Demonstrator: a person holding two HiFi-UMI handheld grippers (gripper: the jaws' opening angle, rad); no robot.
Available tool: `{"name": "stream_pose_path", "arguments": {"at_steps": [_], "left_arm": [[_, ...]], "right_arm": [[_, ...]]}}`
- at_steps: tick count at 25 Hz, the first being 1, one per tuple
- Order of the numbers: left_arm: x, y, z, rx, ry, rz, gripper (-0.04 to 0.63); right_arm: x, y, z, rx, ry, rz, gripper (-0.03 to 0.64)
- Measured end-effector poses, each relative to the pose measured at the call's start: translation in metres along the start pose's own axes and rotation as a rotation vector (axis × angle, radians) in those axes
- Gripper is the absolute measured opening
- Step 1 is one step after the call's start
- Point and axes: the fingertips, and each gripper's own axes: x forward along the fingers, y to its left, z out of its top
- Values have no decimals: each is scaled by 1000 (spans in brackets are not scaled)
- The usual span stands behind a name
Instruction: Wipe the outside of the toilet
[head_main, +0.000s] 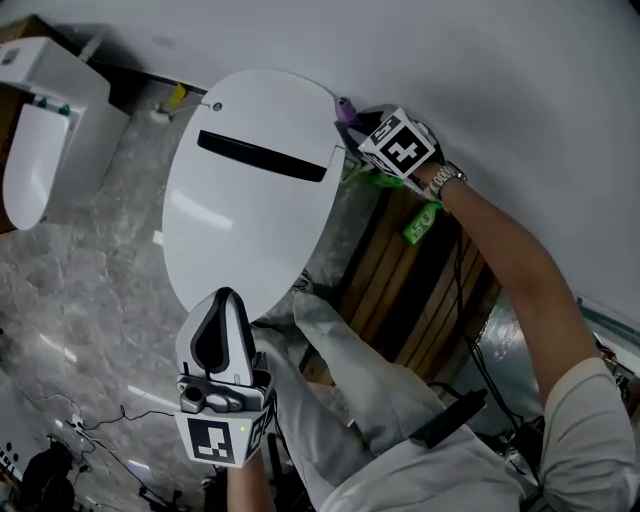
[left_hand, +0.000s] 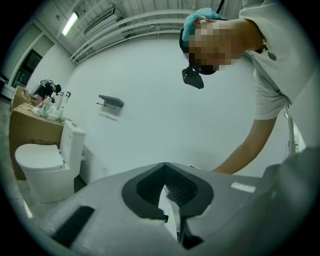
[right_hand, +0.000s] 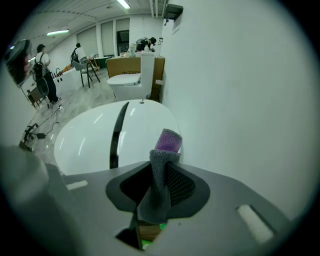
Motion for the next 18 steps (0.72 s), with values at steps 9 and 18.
{"name": "stream_pose_path", "arguments": {"at_steps": [9, 18], "left_arm": [[-11, 6, -64, -58, 42, 27, 3], [-25, 18, -86, -82, 19, 40, 3]], "right_arm": [[57, -45, 5, -121, 19, -214, 94], [81, -7, -18, -234, 57, -195, 92]]}}
